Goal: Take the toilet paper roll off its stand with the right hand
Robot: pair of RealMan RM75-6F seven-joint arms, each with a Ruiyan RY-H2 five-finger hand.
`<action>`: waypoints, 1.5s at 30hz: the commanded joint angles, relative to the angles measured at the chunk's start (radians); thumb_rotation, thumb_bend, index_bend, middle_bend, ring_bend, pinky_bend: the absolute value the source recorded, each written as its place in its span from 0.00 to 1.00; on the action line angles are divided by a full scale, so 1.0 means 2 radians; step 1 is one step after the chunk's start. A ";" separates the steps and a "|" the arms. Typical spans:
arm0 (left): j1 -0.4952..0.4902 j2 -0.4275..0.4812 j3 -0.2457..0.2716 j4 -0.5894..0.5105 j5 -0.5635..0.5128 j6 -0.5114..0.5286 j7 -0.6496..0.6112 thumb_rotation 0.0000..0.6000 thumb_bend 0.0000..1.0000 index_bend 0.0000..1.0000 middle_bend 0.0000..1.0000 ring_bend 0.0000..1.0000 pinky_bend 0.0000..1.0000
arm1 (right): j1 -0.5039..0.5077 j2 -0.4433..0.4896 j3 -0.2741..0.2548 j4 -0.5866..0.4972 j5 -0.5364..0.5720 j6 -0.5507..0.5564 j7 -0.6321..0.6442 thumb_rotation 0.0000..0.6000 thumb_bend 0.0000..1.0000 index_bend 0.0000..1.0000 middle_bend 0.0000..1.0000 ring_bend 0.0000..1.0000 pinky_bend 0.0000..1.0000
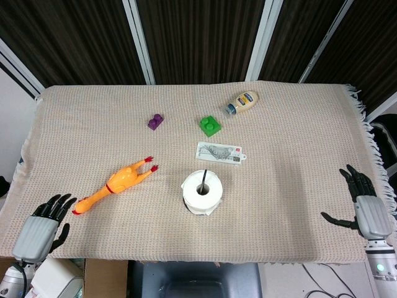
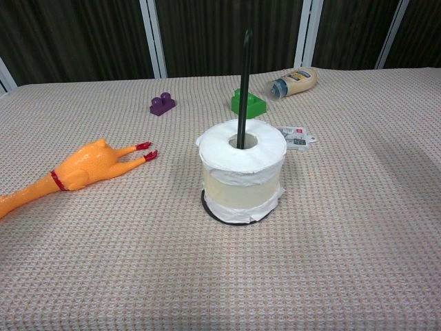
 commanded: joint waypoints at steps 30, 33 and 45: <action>0.011 0.003 0.018 0.010 0.050 0.028 -0.010 1.00 0.55 0.17 0.17 0.16 0.36 | 0.212 -0.089 0.074 -0.160 0.145 -0.243 -0.175 1.00 0.06 0.00 0.00 0.00 0.02; 0.011 0.003 0.020 0.011 0.053 0.026 -0.009 1.00 0.55 0.17 0.17 0.16 0.36 | 0.227 -0.107 0.078 -0.155 0.160 -0.252 -0.179 1.00 0.06 0.00 0.00 0.00 0.02; 0.012 0.003 0.025 0.014 0.067 0.029 -0.009 1.00 0.55 0.17 0.17 0.16 0.36 | 0.264 -0.169 0.076 -0.120 0.196 -0.262 -0.198 1.00 0.06 0.00 0.00 0.00 0.02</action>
